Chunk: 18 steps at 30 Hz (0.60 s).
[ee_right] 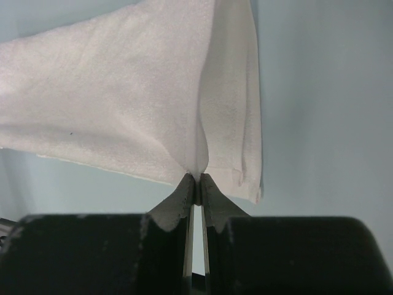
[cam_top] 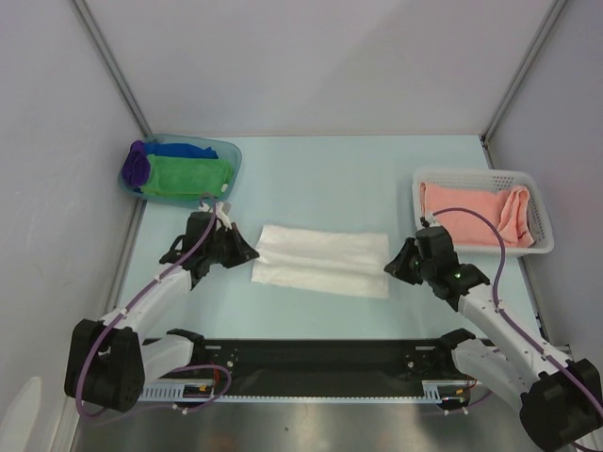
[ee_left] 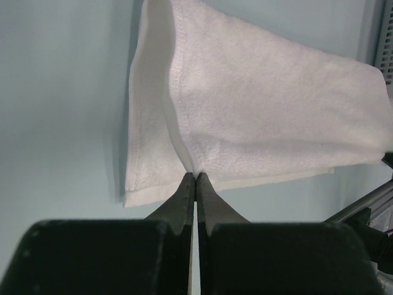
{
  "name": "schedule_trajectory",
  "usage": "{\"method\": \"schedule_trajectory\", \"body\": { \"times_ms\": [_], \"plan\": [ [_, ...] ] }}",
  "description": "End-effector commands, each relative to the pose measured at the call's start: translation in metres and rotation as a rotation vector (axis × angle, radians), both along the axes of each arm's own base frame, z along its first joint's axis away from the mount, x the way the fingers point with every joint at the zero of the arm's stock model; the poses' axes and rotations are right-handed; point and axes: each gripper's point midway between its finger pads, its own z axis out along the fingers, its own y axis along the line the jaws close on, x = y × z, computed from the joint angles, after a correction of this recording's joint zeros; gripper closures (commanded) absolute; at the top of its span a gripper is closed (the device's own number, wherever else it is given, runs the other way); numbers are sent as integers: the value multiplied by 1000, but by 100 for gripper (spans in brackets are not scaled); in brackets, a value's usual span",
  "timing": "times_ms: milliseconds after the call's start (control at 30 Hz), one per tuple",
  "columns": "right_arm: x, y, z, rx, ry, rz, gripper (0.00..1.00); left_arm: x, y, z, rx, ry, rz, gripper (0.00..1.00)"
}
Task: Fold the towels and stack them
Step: Fold the towel
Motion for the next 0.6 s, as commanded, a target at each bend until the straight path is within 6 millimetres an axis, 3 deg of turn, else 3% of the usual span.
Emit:
{"method": "schedule_trajectory", "body": {
  "times_ms": [0,233,567],
  "plan": [
    [5,-2,17,-4,-41,-13,100,5,-1,19,-22,-44,2,100],
    [13,2,35,7,-68,-7,100,14,-2,35,-15,-72,-6,100],
    [-6,5,20,40,-24,4,100,0,-3,19,-36,-39,-13,100]
  ]
}}
